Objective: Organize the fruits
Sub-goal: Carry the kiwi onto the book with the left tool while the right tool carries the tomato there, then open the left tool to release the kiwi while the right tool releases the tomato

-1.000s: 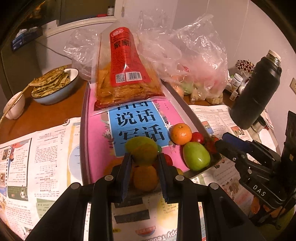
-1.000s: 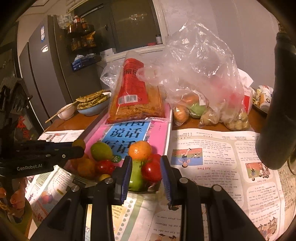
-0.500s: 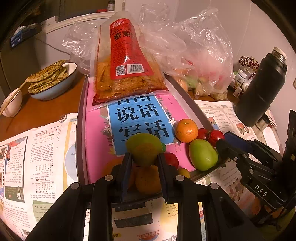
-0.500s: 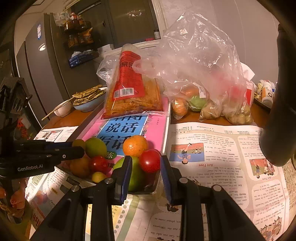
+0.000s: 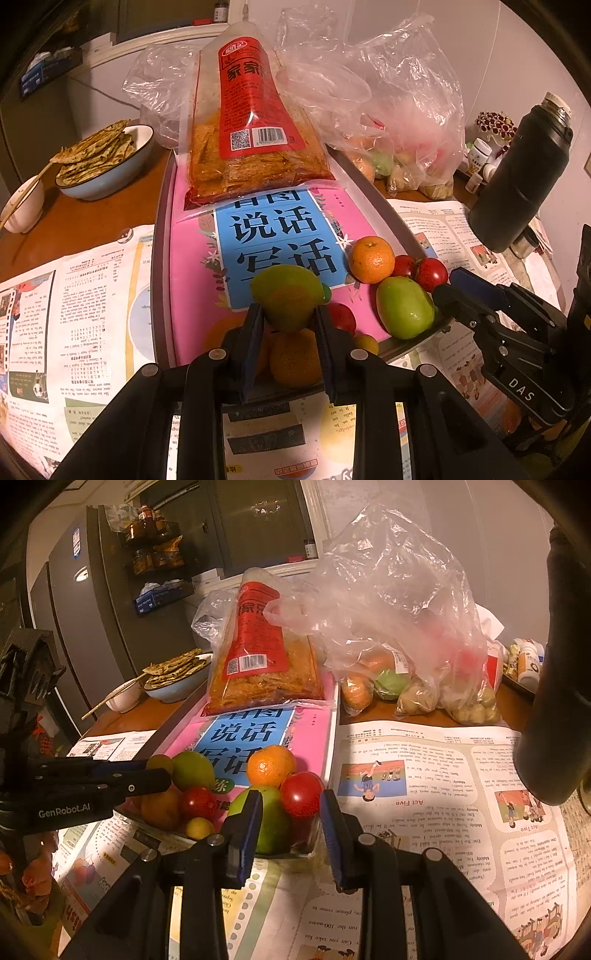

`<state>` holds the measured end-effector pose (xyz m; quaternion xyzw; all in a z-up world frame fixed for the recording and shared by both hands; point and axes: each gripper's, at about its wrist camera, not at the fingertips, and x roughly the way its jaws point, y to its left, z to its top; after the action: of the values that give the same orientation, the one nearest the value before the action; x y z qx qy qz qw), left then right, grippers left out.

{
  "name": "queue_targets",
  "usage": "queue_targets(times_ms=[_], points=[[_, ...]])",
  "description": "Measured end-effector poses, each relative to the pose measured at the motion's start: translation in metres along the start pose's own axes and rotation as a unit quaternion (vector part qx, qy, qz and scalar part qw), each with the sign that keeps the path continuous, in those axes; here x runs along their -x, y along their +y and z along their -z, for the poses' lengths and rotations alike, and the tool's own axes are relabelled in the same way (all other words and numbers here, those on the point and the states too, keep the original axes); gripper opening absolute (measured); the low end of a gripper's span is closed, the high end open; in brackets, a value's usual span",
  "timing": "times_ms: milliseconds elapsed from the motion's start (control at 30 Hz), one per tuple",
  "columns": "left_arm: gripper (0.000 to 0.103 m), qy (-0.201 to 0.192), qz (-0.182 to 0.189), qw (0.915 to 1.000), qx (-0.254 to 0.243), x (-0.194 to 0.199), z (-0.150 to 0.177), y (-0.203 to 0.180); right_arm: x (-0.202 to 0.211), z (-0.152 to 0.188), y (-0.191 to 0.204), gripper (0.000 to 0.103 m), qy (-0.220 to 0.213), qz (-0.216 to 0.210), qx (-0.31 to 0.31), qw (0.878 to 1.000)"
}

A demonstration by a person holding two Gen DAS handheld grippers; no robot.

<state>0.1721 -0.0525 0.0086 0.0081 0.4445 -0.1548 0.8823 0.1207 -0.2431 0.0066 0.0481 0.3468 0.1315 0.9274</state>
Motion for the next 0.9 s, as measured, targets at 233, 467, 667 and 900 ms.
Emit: queue_targets(times_ms=[233, 467, 667, 900], points=[[0.031, -0.001, 0.005, 1.0, 0.002, 0.001, 0.0, 0.0, 0.006, 0.002, 0.003, 0.046, -0.006, 0.0, -0.001, 1.0], [0.039, -0.001, 0.011, 0.9999, 0.002, 0.002, 0.001, -0.001, 0.01, 0.003, 0.007, 0.051, -0.007, 0.0, 0.002, 1.0], [0.047, -0.003, 0.01, 0.9999, 0.003, 0.004, 0.001, -0.001, 0.013, 0.004, 0.008, 0.056, -0.008, 0.003, 0.002, 1.0], [0.053, -0.006, 0.004, 1.0, 0.002, 0.007, 0.002, -0.001, 0.015, 0.003, 0.008, 0.059, -0.01, 0.004, 0.002, 1.0]])
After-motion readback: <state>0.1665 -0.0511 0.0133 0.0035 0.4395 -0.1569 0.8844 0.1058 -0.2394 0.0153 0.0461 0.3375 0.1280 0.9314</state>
